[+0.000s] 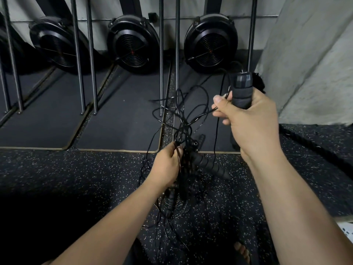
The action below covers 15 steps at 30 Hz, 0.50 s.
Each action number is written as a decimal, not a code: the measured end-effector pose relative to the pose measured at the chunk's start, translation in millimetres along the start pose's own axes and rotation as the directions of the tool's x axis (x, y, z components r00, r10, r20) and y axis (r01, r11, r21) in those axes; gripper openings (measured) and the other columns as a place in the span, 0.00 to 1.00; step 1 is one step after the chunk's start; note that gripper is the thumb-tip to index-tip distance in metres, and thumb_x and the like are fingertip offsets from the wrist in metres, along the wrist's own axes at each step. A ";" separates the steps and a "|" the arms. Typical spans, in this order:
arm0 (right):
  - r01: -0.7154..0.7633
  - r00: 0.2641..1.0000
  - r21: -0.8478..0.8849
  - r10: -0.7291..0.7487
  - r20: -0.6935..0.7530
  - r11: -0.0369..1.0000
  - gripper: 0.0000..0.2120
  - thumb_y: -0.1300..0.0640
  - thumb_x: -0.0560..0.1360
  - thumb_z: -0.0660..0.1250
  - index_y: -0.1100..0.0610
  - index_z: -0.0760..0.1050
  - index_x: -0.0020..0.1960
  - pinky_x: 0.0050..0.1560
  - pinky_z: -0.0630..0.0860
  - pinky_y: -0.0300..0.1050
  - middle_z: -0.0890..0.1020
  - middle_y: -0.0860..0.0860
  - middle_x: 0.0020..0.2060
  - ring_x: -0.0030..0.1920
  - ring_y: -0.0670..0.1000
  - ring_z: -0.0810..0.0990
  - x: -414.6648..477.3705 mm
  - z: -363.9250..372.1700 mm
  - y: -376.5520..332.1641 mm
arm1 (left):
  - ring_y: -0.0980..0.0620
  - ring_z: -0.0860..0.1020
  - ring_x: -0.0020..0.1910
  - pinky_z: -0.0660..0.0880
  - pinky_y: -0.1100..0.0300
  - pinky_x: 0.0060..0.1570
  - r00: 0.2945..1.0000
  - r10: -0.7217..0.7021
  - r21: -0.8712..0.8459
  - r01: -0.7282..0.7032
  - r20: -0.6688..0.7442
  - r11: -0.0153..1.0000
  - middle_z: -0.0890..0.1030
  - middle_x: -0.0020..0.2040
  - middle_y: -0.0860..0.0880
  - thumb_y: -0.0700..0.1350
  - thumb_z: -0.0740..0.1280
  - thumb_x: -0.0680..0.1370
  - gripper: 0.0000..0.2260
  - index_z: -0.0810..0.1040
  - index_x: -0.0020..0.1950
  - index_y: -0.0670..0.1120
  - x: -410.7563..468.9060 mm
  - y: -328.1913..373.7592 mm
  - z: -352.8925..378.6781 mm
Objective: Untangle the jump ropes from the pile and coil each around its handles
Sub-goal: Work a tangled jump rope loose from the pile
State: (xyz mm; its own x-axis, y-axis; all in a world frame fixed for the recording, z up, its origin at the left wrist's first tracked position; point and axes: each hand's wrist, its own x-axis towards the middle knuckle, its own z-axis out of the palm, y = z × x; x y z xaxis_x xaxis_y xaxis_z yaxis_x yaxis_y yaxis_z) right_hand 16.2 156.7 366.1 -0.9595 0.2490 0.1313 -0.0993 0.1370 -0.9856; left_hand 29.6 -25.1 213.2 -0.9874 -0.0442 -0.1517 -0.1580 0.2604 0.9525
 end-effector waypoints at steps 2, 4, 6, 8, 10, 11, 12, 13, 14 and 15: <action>0.005 1.000 -0.026 -0.005 0.004 1.000 0.08 0.56 0.79 0.78 0.50 0.79 0.45 0.43 0.81 0.43 0.89 0.48 0.42 0.42 0.47 0.89 0.5 -0.8 1.7 | 0.58 0.79 0.37 0.79 0.58 0.40 1.000 -0.013 -0.007 0.013 -0.001 1.000 0.83 0.39 0.56 0.47 0.60 0.88 0.10 0.81 0.54 0.50 3.4 -0.5 -1.1; 0.006 1.000 -0.039 -0.005 0.006 0.999 0.08 0.56 0.79 0.77 0.50 0.79 0.45 0.43 0.81 0.44 0.89 0.48 0.42 0.42 0.47 0.89 0.6 -0.8 2.4 | 0.53 0.81 0.39 0.81 0.49 0.43 1.000 0.015 0.053 -0.014 -0.005 0.999 0.85 0.41 0.51 0.49 0.61 0.88 0.10 0.81 0.53 0.49 6.5 -3.7 -3.8; -0.010 1.000 -0.011 0.010 0.009 1.000 0.08 0.56 0.79 0.77 0.50 0.79 0.45 0.40 0.80 0.41 0.89 0.49 0.41 0.41 0.48 0.89 0.1 0.1 2.1 | 0.53 0.85 0.43 0.83 0.50 0.48 0.998 0.056 0.178 -0.059 0.019 0.982 0.87 0.45 0.50 0.54 0.63 0.87 0.12 0.81 0.54 0.48 10.0 -5.2 -8.6; -0.024 1.000 0.015 0.023 0.014 1.000 0.08 0.57 0.79 0.78 0.51 0.79 0.45 0.38 0.80 0.39 0.89 0.50 0.41 0.40 0.49 0.89 -1.8 1.4 1.7 | 0.58 0.84 0.43 0.81 0.56 0.46 0.997 0.067 0.262 -0.076 0.042 0.962 0.86 0.42 0.55 0.56 0.66 0.86 0.11 0.81 0.51 0.51 13.3 -7.6 -13.3; -0.023 1.000 0.026 0.022 0.022 0.999 0.09 0.57 0.79 0.78 0.50 0.79 0.44 0.37 0.80 0.39 0.89 0.51 0.40 0.39 0.50 0.89 -3.5 2.8 0.6 | 0.63 0.81 0.38 0.76 0.64 0.42 0.996 0.088 0.292 -0.093 0.030 0.952 0.84 0.38 0.59 0.56 0.70 0.83 0.09 0.81 0.46 0.54 14.9 -8.1 -16.4; -0.024 0.999 0.033 0.023 0.027 0.999 0.09 0.57 0.78 0.78 0.50 0.79 0.44 0.37 0.80 0.39 0.89 0.51 0.40 0.39 0.50 0.89 -4.1 3.9 0.1 | 0.63 0.81 0.38 0.76 0.66 0.42 0.996 0.090 0.281 -0.091 0.017 0.955 0.85 0.39 0.60 0.55 0.73 0.82 0.08 0.81 0.46 0.54 15.2 -8.5 -17.5; -0.028 0.999 0.040 0.027 0.033 0.999 0.09 0.57 0.78 0.78 0.50 0.79 0.44 0.37 0.80 0.39 0.89 0.51 0.40 0.39 0.50 0.89 -4.7 4.7 -0.5 | 0.63 0.83 0.39 0.77 0.67 0.41 0.996 0.091 0.265 -0.090 0.007 0.960 0.86 0.40 0.59 0.55 0.74 0.81 0.08 0.82 0.46 0.54 15.8 -10.3 -18.8; -0.033 0.999 0.046 0.031 0.039 0.998 0.09 0.58 0.78 0.78 0.50 0.79 0.44 0.37 0.80 0.40 0.89 0.51 0.40 0.39 0.51 0.89 -5.1 5.6 -0.7 | 0.62 0.84 0.41 0.78 0.67 0.42 0.996 0.091 0.264 -0.087 -0.002 0.961 0.87 0.42 0.58 0.54 0.75 0.80 0.07 0.83 0.47 0.53 15.4 -10.4 -20.4; -0.036 0.998 0.048 0.034 0.043 0.998 0.09 0.58 0.78 0.78 0.50 0.79 0.44 0.37 0.80 0.40 0.89 0.50 0.39 0.39 0.51 0.89 -5.5 6.2 -0.9 | 0.62 0.84 0.42 0.79 0.67 0.43 0.995 0.095 0.272 -0.086 -0.019 0.959 0.87 0.43 0.57 0.53 0.76 0.79 0.06 0.83 0.48 0.53 15.8 -10.6 -22.0; -0.039 0.998 0.049 0.036 0.046 0.998 0.09 0.58 0.78 0.78 0.50 0.79 0.44 0.37 0.80 0.40 0.89 0.50 0.39 0.39 0.51 0.89 -5.6 6.7 -1.1 | 0.61 0.84 0.43 0.80 0.67 0.43 0.994 0.096 0.283 -0.077 -0.052 0.956 0.87 0.44 0.57 0.51 0.76 0.80 0.05 0.83 0.48 0.53 16.2 -9.9 -23.8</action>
State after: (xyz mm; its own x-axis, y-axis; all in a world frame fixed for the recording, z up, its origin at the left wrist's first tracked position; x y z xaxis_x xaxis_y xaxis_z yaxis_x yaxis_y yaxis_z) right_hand 20.0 148.7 365.7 -0.9736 0.2098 0.0904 -0.0749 0.0805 -0.9939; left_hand 15.2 -51.3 207.6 -0.9966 -0.0687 -0.0460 -0.0753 0.5253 0.8476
